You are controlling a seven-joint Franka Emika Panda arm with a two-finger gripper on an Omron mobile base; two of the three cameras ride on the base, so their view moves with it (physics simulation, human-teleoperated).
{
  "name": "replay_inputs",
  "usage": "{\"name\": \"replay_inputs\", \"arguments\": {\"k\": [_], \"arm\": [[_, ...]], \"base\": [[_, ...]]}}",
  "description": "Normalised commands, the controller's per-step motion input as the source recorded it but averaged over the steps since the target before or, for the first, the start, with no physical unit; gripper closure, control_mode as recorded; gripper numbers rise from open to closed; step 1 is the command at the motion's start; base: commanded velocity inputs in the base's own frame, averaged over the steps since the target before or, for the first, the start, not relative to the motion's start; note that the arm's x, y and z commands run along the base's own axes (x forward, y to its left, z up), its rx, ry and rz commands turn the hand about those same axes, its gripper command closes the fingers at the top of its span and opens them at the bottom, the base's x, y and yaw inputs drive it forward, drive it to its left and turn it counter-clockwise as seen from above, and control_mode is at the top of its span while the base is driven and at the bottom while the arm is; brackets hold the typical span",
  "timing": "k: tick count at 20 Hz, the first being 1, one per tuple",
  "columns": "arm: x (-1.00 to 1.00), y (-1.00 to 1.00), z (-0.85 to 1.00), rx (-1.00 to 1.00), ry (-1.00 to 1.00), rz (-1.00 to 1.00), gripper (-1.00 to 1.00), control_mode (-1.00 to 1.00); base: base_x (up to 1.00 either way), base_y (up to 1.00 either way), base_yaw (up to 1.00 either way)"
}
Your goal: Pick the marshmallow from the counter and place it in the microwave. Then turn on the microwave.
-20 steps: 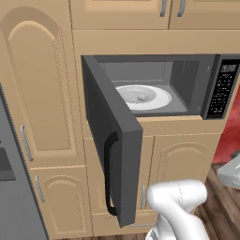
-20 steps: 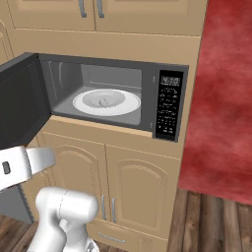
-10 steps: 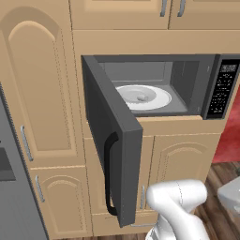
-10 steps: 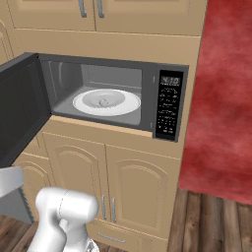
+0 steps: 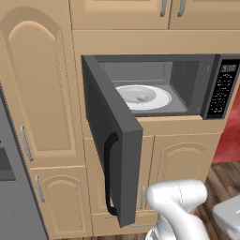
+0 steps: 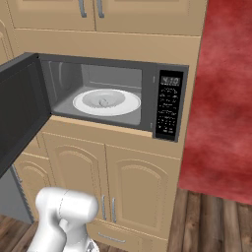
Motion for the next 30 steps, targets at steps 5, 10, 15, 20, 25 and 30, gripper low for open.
{"name": "replay_inputs", "arguments": {"k": [5, 10, 15, 20, 25, 30], "arm": [[-0.29, 0.18, 0.00, 0.01, -0.06, -0.07, 1.00, -1.00], [-0.25, 0.21, 0.00, 0.01, -0.06, -0.07, 1.00, -1.00], [-0.20, 0.28, 0.02, 0.00, -0.06, -0.07, 1.00, -1.00], [-0.15, 0.32, 0.02, 0.00, -0.06, -0.07, 1.00, -1.00], [-0.13, 0.30, 0.02, 0.00, -0.06, -0.07, 1.00, -1.00], [-0.04, 0.29, 0.07, 0.00, -0.07, -0.08, 1.00, -1.00]], "base": [[0.00, 0.00, 0.00], [0.00, 0.00, 0.00], [0.00, 0.00, 0.00], [0.00, 0.00, 0.00], [0.00, 0.00, 0.00], [0.00, 0.00, 0.00]]}}
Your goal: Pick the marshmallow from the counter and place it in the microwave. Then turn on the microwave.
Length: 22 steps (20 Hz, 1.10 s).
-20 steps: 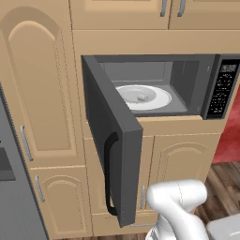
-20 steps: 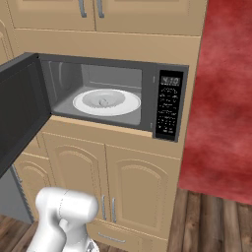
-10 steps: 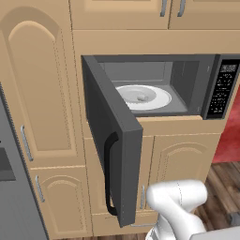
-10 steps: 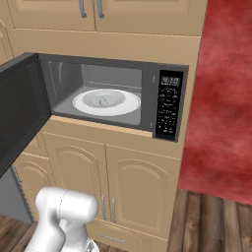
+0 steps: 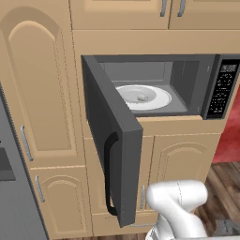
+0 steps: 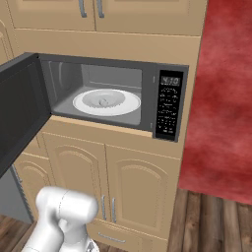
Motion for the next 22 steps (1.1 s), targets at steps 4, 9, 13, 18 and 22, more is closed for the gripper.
{"name": "replay_inputs", "arguments": {"k": [4, 9, 13, 18, 22], "arm": [[0.00, 0.35, 0.04, 0.00, -0.08, -0.11, 1.00, -1.00], [0.02, 0.47, 0.00, -0.02, -0.10, -0.15, 1.00, -1.00], [0.02, 0.39, -0.01, -0.01, -0.09, -0.14, 1.00, -1.00], [0.14, 0.25, -0.01, 0.00, -0.05, -0.12, 1.00, -1.00], [0.21, 0.17, -0.04, 0.00, -0.04, -0.10, 1.00, -1.00]], "base": [[0.00, 0.00, 0.00], [0.00, 0.00, 0.00], [0.00, 0.00, 0.00], [0.00, 0.00, 0.00], [0.00, 0.00, 0.00]]}}
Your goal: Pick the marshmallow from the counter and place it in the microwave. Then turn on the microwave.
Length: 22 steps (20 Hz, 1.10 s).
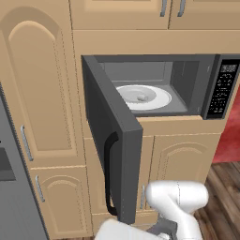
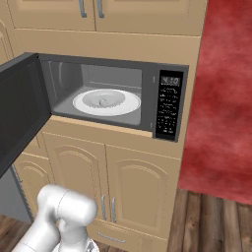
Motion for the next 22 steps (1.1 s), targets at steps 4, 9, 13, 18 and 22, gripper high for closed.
{"name": "replay_inputs", "arguments": {"k": [4, 9, 13, 18, 22], "arm": [[0.19, 0.13, -0.05, 0.00, -0.05, -0.10, 1.00, -1.00], [0.17, 0.05, -0.11, 0.00, -0.05, -0.08, 1.00, -1.00], [0.13, 0.03, -0.18, 0.00, -0.05, -0.06, 1.00, -1.00], [0.12, 0.06, -0.23, 0.00, -0.03, -0.05, 1.00, -1.00], [0.19, 0.07, -0.20, 0.00, -0.02, -0.03, 1.00, -1.00]], "base": [[0.00, 0.00, 0.00], [0.00, 0.00, 0.00], [0.00, 0.00, 0.00], [0.00, 0.00, 0.00], [0.00, 0.00, 0.00]]}}
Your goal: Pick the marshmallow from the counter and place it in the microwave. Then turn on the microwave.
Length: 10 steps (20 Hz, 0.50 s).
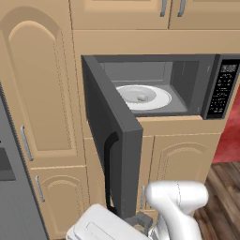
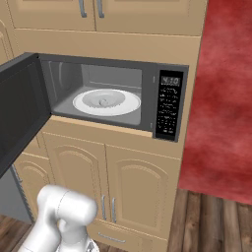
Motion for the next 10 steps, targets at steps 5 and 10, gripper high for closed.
{"name": "replay_inputs", "arguments": {"k": [5, 10], "arm": [[0.22, 0.07, -0.14, 0.00, -0.02, -0.04, 1.00, -1.00], [0.20, 0.10, -0.18, 0.00, -0.03, -0.04, 1.00, -1.00]], "base": [[0.00, 0.00, 0.00], [0.00, 0.00, 0.00]]}}
